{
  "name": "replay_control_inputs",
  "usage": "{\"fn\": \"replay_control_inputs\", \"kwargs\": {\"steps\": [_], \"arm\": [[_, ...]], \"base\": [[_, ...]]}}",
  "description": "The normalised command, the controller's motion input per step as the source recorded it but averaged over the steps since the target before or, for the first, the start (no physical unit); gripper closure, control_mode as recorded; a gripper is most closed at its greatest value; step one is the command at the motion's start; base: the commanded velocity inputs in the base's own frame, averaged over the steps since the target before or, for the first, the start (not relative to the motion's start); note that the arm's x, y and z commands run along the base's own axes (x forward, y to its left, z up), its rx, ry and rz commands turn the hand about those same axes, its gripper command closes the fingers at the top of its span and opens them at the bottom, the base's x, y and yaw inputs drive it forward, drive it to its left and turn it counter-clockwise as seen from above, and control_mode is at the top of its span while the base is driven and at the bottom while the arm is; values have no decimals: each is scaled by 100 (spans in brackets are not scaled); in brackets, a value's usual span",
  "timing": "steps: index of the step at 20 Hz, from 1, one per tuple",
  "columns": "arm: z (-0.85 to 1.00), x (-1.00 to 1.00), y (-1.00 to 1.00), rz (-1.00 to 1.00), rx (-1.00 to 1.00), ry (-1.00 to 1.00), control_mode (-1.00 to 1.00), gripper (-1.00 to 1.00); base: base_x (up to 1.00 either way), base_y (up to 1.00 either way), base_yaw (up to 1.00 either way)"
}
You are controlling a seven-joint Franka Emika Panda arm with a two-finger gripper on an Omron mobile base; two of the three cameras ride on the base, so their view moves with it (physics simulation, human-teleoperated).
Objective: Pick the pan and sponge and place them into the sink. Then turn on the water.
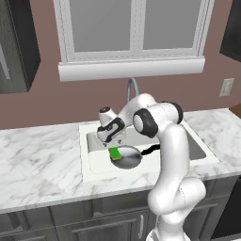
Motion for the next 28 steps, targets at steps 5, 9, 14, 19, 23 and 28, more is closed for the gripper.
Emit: {"fn": "replay_control_inputs", "kwargs": {"steps": [5, 9, 14, 19, 23, 28], "arm": [[40, -25, -2, -3, 0, -5, -100, -100], [29, -43, -17, -2, 1, -6, -100, -100], [16, -55, -29, 0, 2, -8, -100, -100], [14, -52, -33, 1, 0, -9, -100, -100], [18, -38, -30, 6, 0, -11, -100, -100], [24, -18, -29, 8, 1, -13, -100, -100]], "base": [[0, 0, 0], [0, 0, 0], [0, 0, 0], [0, 0, 0], [0, 0, 0], [0, 0, 0]]}}
